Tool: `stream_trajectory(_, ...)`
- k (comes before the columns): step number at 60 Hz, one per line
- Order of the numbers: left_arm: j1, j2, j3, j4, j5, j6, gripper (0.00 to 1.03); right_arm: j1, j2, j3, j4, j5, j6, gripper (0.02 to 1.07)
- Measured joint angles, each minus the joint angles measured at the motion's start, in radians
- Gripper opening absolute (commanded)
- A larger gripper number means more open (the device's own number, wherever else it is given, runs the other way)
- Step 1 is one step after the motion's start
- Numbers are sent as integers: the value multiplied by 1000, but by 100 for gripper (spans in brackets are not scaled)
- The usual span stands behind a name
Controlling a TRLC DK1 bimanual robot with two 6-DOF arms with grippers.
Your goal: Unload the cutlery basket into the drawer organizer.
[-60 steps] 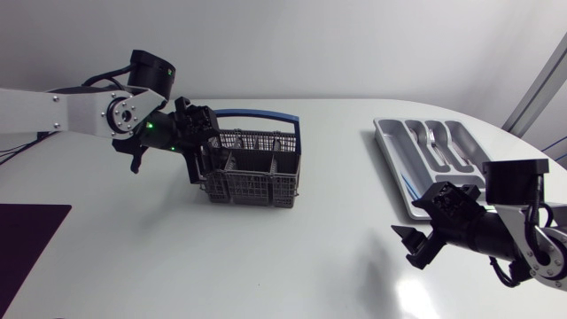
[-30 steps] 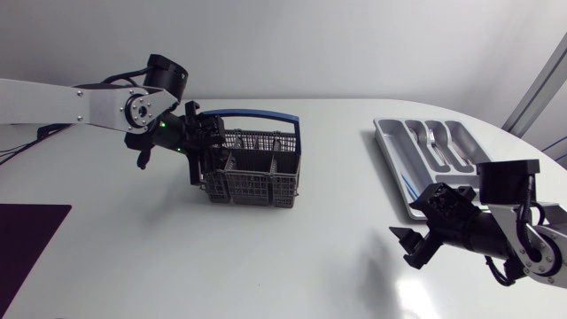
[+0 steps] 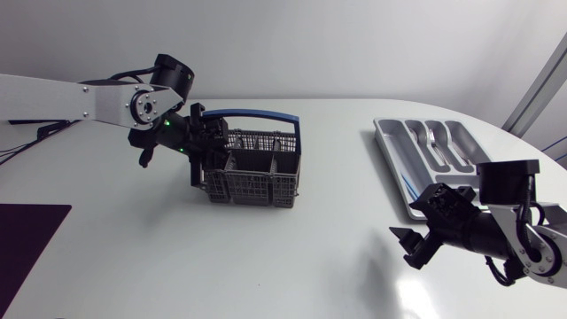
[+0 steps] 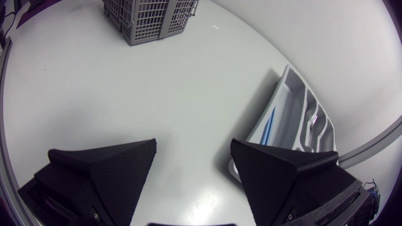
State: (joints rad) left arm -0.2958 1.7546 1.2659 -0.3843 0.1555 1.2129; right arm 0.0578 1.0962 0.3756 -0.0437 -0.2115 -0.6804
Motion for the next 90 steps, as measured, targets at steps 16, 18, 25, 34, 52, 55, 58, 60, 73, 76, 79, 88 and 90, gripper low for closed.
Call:
stream_trajectory(16, -7, 0, 0, -1, -8, -7, 22, 0, 0, 0, 0, 0, 0, 88)
stream_trajectory(18, -10, 0, 0, -1, -16, -10, 22, 0, 0, 0, 0, 0, 0, 88)
stream_trajectory(25, -20, 0, -2, 0, -39, -58, 23, 0, 0, -2, 1, 1, 0, 88)
stream_trajectory(34, -47, -2, -9, -1, -119, -195, 34, -1, -4, -18, 2, 3, -1, 88)
stream_trajectory(52, -170, -47, -8, -19, -388, -533, 43, 0, -19, -24, 2, 8, 0, 88)
stream_trajectory(55, -183, -47, 3, -51, -405, -576, 43, 0, -27, -29, 2, 12, 0, 88)
stream_trajectory(58, -191, -47, 17, -92, -417, -623, 43, 0, -37, -35, 2, 19, 0, 88)
stream_trajectory(60, -197, -47, 28, -116, -428, -654, 43, 0, -43, -38, 0, 24, 0, 88)
stream_trajectory(73, -254, -44, 71, -149, -530, -787, 48, 0, -74, -49, -5, 28, 0, 88)
stream_trajectory(76, -269, -38, 77, -150, -542, -811, 48, 0, -82, -49, -6, 30, 0, 88)
stream_trajectory(79, -284, -25, 85, -150, -558, -839, 48, 0, -87, -49, -8, 30, 0, 88)
stream_trajectory(88, -305, 24, 97, -150, -610, -908, 48, 0, -98, -51, -8, 31, 0, 88)
stream_trajectory(90, -306, 33, 97, -150, -623, -923, 48, 0, -98, -51, -8, 32, 0, 88)
